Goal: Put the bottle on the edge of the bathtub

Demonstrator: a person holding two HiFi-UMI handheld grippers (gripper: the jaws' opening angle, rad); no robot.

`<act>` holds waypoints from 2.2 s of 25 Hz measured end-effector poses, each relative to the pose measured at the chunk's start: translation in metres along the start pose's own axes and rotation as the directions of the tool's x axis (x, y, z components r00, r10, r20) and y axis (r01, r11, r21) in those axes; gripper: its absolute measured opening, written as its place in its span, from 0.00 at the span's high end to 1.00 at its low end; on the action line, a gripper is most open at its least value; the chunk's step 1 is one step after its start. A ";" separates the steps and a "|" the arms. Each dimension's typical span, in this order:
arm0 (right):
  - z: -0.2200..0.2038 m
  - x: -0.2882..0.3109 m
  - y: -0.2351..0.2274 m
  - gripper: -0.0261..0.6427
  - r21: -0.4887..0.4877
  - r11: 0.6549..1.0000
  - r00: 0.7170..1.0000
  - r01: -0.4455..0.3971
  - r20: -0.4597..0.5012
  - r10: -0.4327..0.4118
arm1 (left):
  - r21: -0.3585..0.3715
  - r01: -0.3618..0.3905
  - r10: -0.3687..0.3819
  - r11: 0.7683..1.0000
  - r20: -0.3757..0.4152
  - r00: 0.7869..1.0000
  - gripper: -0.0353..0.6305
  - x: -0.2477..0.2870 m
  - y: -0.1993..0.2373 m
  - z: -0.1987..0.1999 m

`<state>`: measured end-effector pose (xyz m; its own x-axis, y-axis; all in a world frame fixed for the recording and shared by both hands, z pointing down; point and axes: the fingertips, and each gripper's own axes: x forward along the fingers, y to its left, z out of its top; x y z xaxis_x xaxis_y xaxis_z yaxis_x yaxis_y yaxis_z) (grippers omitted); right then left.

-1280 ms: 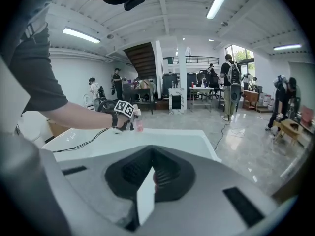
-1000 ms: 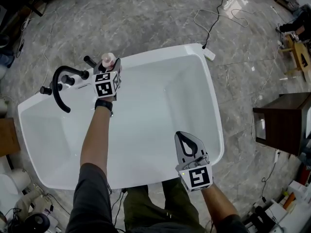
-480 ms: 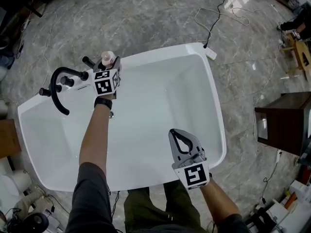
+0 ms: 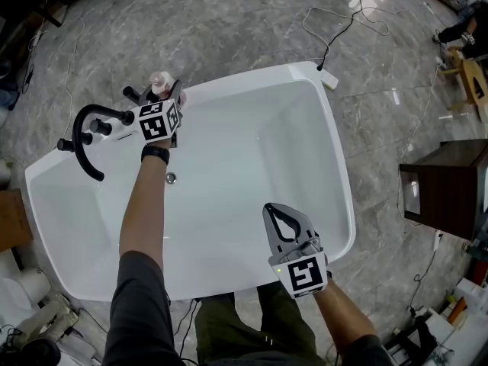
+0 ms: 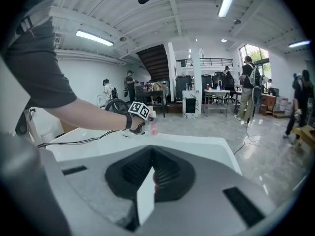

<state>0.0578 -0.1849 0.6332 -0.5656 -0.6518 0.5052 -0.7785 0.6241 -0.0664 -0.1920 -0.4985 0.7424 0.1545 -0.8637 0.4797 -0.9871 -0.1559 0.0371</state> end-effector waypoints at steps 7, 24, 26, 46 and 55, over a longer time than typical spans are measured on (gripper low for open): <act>-0.001 -0.002 -0.001 0.96 0.001 1.000 1.000 0.001 0.003 -0.001 | -0.012 -0.008 0.008 1.000 0.023 1.000 0.60 -0.001 0.001 0.000; 0.002 -0.003 -0.001 0.96 -0.007 1.000 1.000 0.000 0.004 0.000 | 0.003 -0.032 0.032 0.999 0.040 0.999 0.58 -0.001 0.001 -0.001; 0.004 -0.002 0.000 0.96 -0.007 1.000 1.000 0.001 0.006 -0.001 | 0.006 -0.026 0.026 1.000 0.040 0.999 0.56 -0.001 0.000 0.000; 0.028 0.000 0.005 0.96 -0.018 1.000 0.999 0.004 0.048 -0.003 | 0.012 -0.014 0.014 1.000 0.016 1.000 0.50 -0.056 -0.002 -0.027; 0.082 -0.019 0.026 0.96 -0.015 1.000 0.993 0.000 0.120 0.002 | 0.008 0.039 -0.039 0.999 0.017 0.999 0.58 -0.155 -0.027 -0.009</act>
<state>0.0256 -0.1916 0.5512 -0.5957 -0.6974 0.3985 -0.7742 0.6307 -0.0537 -0.1895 -0.3560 0.6753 0.1936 -0.8651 0.4627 -0.9799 -0.1933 0.0486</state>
